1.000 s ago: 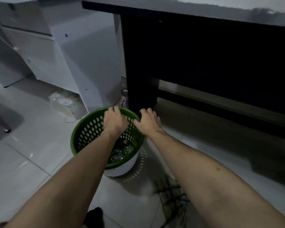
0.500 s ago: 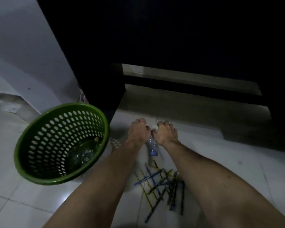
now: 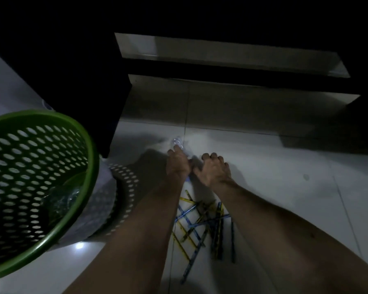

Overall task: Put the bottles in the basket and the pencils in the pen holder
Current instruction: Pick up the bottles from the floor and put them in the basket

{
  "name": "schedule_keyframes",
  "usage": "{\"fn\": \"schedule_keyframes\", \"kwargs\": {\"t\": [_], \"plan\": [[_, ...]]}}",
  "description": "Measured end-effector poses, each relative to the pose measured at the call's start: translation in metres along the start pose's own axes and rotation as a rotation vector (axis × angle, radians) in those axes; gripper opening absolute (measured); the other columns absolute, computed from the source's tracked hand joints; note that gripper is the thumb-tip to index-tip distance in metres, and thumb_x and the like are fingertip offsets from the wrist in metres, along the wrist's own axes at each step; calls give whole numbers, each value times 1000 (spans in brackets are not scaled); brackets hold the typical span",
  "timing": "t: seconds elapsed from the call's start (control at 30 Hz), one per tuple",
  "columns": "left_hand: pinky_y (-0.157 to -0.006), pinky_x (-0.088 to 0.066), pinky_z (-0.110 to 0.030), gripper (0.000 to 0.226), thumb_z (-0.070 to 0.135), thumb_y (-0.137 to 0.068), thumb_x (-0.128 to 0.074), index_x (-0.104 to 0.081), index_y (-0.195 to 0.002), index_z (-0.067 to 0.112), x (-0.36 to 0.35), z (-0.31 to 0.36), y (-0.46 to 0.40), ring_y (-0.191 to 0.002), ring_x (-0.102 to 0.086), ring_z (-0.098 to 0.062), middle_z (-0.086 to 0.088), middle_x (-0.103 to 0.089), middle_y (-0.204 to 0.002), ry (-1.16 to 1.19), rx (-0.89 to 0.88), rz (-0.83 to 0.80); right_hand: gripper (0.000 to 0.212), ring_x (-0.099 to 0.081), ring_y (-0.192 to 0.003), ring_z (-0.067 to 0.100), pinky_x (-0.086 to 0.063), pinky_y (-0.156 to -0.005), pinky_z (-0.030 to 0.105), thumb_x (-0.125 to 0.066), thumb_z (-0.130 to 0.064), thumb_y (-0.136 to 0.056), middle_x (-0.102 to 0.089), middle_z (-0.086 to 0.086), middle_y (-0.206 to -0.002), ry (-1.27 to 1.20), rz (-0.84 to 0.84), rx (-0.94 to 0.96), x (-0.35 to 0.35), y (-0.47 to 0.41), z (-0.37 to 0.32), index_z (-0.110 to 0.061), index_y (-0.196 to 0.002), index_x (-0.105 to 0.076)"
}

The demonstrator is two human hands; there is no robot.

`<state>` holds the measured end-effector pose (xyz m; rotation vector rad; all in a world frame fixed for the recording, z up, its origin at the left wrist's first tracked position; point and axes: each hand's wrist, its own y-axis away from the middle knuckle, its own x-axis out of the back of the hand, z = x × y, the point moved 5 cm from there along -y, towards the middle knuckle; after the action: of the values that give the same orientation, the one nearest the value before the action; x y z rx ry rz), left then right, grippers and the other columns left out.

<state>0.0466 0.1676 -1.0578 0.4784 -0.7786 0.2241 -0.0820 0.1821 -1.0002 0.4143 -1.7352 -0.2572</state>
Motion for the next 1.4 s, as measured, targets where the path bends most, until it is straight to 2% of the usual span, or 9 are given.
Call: {"fn": "schedule_keyframes", "kwargs": {"t": [0.27,0.57,0.77,0.97,1.1,1.17,1.23,1.27,1.4], "plan": [[-90,-54,-37,50,15,-84,-68,-48,-128,0,19,-2,15,-106,-64,-34,-21,-63,-119,21,35,47,61,-45,-130,32,-41,-102,43,-55,-52,-94,-49,13,-140,-37,-11,-25,9,15,8,-16,-142,-47],[-79,-54,-31,41,13,-84,-64,-50,-122,10,151,57,71,-95,-67,-20,-2,-66,-110,131,-81,197,51,-48,-125,30,-43,-99,42,-55,-45,-95,-52,11,-135,-81,51,112,79,54,-59,-15,-137,-52],[-89,-45,-35,44,19,-84,-65,-52,-124,6,256,78,123,-107,-60,-32,-16,-62,-117,63,-142,399,45,-49,-124,32,-42,-95,41,-55,-43,-98,-53,12,-132,-162,60,317,115,81,-136,-15,-133,-54],[-86,-54,-37,43,16,-82,-65,-52,-123,8,346,44,157,-98,-65,-26,-11,-66,-111,120,-93,563,54,-51,-127,35,-45,-97,42,-44,-48,-98,-50,14,-141,-346,1,345,119,111,-204,-17,-142,-46],[-86,-57,-41,44,19,-84,-66,-50,-124,11,369,-10,160,-96,-64,-23,-8,-63,-112,154,6,541,55,-57,-115,38,-44,-81,41,-41,-53,-100,-52,17,-134,-430,-81,321,90,121,-232,-18,-142,-34],[-72,-57,-30,40,20,-86,-64,-49,-121,7,372,-37,159,-85,-62,-22,-9,-61,-111,99,87,526,45,-60,-109,38,-48,-82,42,-39,-48,-101,-57,18,-128,-472,-115,286,75,125,-241,-18,-136,-35],[-44,-45,-16,33,18,-92,-60,-49,-117,1,366,-59,157,-68,-58,-20,-11,-57,-105,57,174,481,40,-62,-105,38,-51,-86,44,-36,-42,-103,-59,19,-124,-501,-131,242,63,128,-246,-17,-135,-36],[-41,-42,-18,32,18,-94,-58,-48,-118,0,360,-70,153,-71,-60,-24,-14,-57,-105,43,208,445,40,-62,-104,39,-51,-87,45,-35,-40,-104,-60,20,-124,-525,-120,219,58,129,-248,-16,-136,-37],[-74,-41,-35,43,27,-96,-55,-42,-129,3,328,-116,139,-102,-59,-33,-20,-56,-124,-31,329,282,38,-62,-102,40,-51,-83,44,-33,-36,-105,-60,20,-122,-560,-63,170,48,126,-259,-14,-135,-38]]}}
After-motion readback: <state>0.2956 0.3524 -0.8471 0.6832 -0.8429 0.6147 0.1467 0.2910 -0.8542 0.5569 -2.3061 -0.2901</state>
